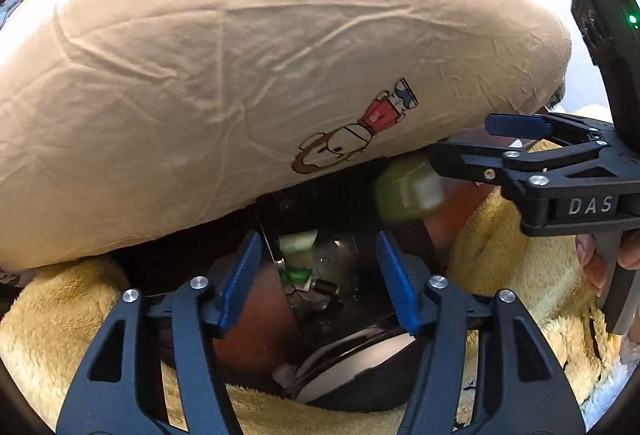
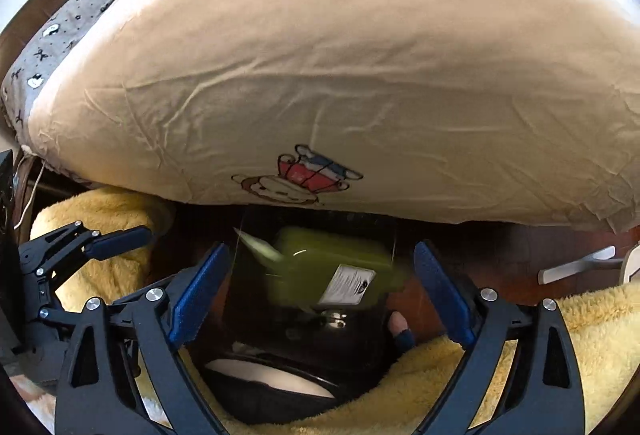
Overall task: Collect trash
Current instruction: 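Lower the green tube and green bottle into the bin and release both, then grasp the grey sock with right tool while left tool grasps yellow bottle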
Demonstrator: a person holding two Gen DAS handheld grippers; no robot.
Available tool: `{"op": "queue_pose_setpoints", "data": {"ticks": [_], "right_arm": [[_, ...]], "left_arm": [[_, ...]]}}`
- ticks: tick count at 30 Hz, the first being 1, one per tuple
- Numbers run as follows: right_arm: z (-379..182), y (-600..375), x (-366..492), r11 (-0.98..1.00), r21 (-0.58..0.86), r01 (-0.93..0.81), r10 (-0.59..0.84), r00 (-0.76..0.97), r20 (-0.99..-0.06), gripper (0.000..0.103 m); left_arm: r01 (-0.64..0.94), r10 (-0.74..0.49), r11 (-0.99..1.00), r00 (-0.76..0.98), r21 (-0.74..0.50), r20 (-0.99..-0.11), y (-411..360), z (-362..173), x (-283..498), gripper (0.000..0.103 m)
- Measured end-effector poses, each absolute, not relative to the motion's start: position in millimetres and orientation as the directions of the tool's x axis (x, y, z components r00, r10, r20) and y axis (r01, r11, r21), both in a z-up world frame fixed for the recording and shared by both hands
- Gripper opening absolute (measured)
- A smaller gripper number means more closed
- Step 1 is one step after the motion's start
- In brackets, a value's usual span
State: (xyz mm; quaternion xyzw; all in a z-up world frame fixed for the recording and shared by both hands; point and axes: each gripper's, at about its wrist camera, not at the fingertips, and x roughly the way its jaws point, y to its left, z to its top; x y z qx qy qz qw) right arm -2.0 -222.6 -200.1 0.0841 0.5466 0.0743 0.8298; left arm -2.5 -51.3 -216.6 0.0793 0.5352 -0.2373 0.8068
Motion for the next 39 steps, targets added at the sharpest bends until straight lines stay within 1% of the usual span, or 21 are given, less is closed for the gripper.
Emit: {"op": "queue_pose_setpoints", "data": {"ticks": [9,15,18,23,29,31,35,39], "right_arm": [[-190,-227,0,0.978,0.207,-0.021,0.196,0.430,-0.881,0.094],[-160,-231,10,0.988,0.152,-0.042,0.151,0.518,-0.842,0.094],[-140,-232,23,0.991,0.126,-0.052,0.132,0.579,-0.805,0.094],[-112,-233,59,0.993,0.097,-0.069,0.118,0.660,-0.742,0.094],[-95,-231,109,0.993,0.106,-0.048,0.110,0.691,-0.714,0.093],[-94,-225,128,0.994,0.095,-0.048,0.101,0.690,-0.717,0.092],[-95,-222,164,0.991,0.129,-0.047,0.127,0.672,-0.729,0.083],[-95,-221,192,0.984,0.178,-0.030,0.153,0.661,-0.735,0.081]], "left_arm": [[0.437,-0.291,0.892,0.358,-0.116,-0.887,-34,-205,-1,0.062],[0.412,-0.284,0.906,0.428,-0.095,-0.858,-22,-180,13,0.069],[0.392,-0.270,0.918,0.486,-0.069,-0.832,-15,-162,25,0.071],[0.333,-0.222,0.943,0.573,-0.024,-0.789,-1,-135,55,0.072],[0.311,-0.212,0.950,0.612,-0.016,-0.762,-6,-117,93,0.072],[0.314,-0.214,0.949,0.618,-0.012,-0.756,-9,-115,102,0.073],[0.309,-0.208,0.951,0.626,-0.006,-0.752,-18,-111,122,0.073],[0.321,-0.210,0.947,0.625,0.002,-0.752,-30,-110,136,0.073]]}}
